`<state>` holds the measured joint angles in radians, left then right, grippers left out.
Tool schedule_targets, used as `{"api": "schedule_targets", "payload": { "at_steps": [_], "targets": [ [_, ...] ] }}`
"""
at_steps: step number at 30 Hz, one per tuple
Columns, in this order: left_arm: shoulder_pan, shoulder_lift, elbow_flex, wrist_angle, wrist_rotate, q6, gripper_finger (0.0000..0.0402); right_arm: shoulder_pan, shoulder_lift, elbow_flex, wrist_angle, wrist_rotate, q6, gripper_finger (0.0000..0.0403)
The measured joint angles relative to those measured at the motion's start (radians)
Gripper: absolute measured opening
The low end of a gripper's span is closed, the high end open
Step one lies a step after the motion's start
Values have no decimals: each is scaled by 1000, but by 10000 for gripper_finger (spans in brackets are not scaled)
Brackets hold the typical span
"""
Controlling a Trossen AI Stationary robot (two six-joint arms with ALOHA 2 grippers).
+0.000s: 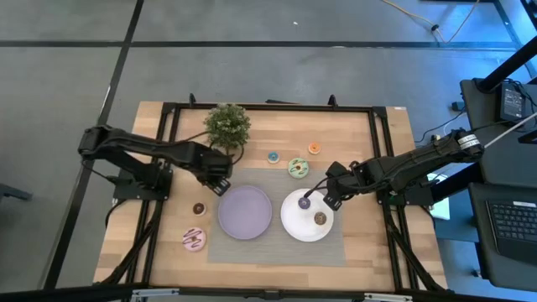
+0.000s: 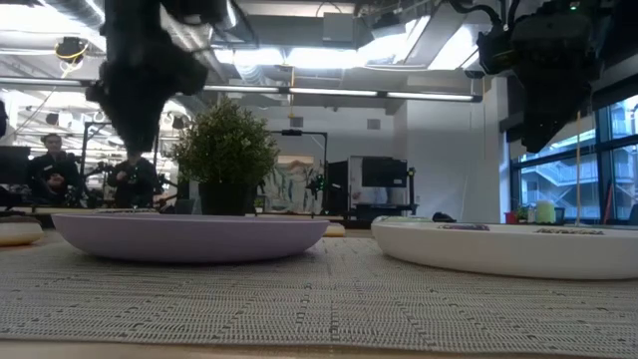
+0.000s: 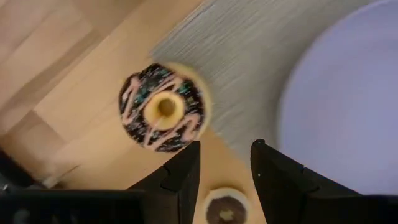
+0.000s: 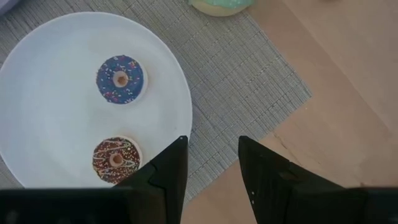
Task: Pick & Place donuts
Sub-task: Put the large black donut on the purple plate
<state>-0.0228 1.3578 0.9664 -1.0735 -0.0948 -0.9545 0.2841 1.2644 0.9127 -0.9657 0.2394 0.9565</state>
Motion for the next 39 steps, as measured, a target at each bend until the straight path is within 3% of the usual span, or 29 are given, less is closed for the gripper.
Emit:
{"api": "schedule_targets", "payload": {
  "at_steps": [17,33,39],
  "targets": [
    [146,208,-10,70,45,42,131,0,0,0,5,-23,3,145],
    [156,302,-10,82,66,50,129,0,0,0,4,-23,4,145],
    [156,319,-10,87,73,68,112,0,0,0,4,-23,3,145]
  ]
}}
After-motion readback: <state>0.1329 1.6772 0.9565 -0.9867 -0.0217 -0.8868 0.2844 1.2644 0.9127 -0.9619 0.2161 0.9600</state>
